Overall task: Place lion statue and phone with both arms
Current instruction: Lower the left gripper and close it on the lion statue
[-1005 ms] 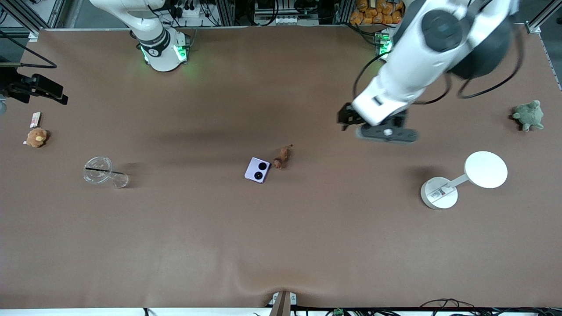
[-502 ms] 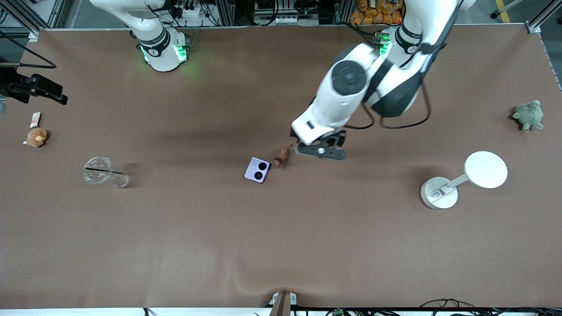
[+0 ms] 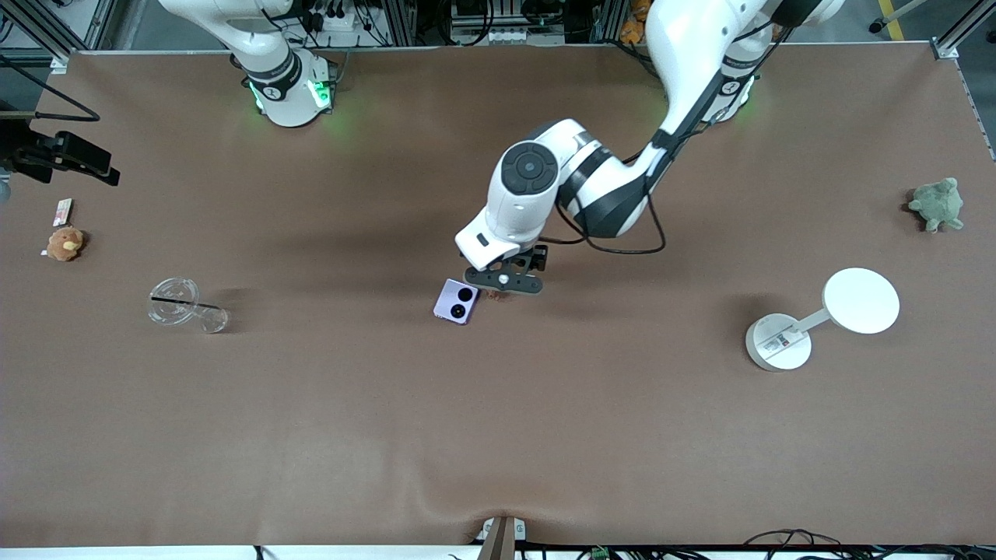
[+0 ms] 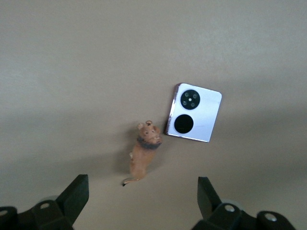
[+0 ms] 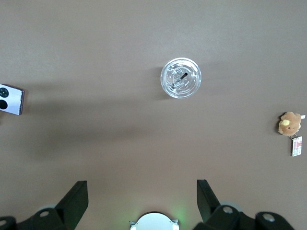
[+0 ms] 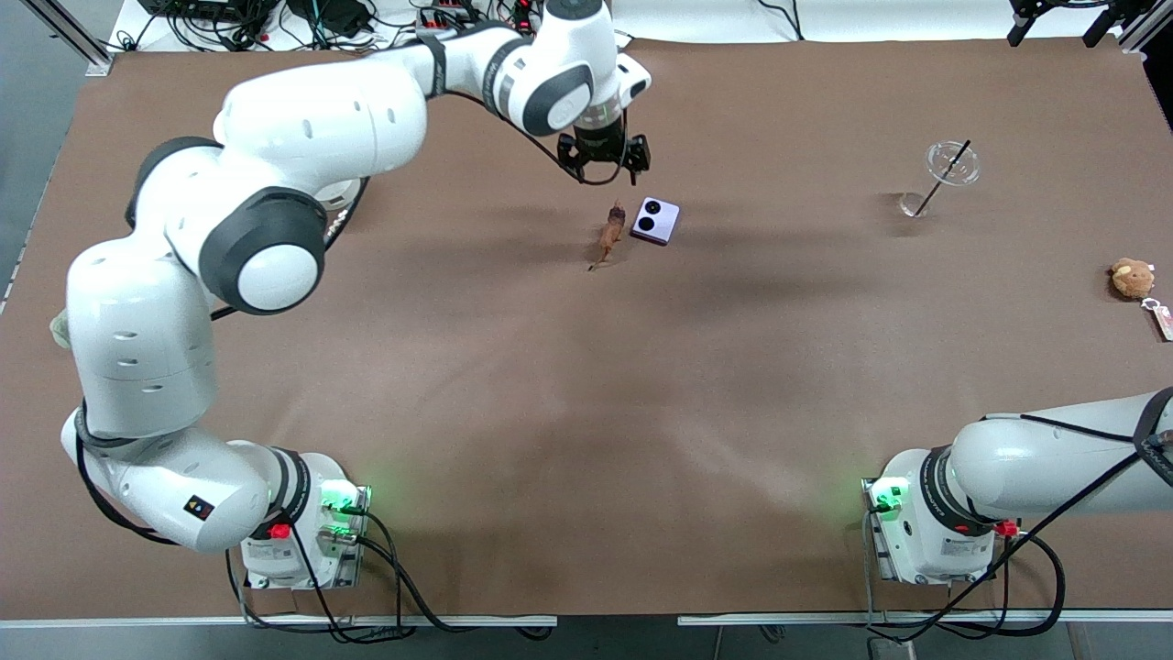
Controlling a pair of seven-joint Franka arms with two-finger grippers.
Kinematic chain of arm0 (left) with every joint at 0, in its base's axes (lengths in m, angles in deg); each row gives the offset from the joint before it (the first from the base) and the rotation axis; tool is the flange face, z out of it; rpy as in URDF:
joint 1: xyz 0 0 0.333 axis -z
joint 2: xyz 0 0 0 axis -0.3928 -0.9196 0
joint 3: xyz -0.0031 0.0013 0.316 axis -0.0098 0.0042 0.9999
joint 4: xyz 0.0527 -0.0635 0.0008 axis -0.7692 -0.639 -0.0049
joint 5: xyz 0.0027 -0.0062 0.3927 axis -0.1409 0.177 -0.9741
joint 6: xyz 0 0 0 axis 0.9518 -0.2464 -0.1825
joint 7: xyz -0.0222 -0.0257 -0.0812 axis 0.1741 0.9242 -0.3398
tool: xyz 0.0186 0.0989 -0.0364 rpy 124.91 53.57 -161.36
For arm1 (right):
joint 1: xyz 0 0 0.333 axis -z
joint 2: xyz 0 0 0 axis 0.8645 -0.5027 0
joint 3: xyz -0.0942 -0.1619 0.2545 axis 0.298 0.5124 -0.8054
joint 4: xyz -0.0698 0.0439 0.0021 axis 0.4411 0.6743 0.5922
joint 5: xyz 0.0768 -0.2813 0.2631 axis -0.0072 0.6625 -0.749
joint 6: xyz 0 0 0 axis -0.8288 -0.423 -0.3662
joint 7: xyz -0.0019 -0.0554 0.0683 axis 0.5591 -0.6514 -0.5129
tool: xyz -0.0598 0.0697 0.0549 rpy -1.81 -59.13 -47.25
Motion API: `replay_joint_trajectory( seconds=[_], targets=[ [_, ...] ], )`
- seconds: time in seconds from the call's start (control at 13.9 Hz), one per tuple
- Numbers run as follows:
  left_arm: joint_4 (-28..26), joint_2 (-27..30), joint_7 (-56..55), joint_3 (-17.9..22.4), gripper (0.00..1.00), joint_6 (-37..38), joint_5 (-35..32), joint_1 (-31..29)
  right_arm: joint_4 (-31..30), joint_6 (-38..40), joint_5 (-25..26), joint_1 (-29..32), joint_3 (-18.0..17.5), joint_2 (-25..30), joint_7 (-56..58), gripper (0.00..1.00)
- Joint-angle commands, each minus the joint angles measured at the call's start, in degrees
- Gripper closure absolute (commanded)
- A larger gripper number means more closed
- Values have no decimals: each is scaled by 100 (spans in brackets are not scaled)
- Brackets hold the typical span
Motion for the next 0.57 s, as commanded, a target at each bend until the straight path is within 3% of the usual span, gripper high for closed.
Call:
replay_joint_trajectory(
  seconds=[0.0,0.29,0.5],
  targets=[
    [213,-309,-199,129,0,-228,-134,222,87,40,82,63,-38,-29,64,0],
    [222,-608,-287,830,0,-651,-117,853,78,40,82,63,-38,-29,64,0],
    [222,-767,-278,973,0,-757,-125,952,78,40,82,63,-38,-29,64,0]
  ],
)
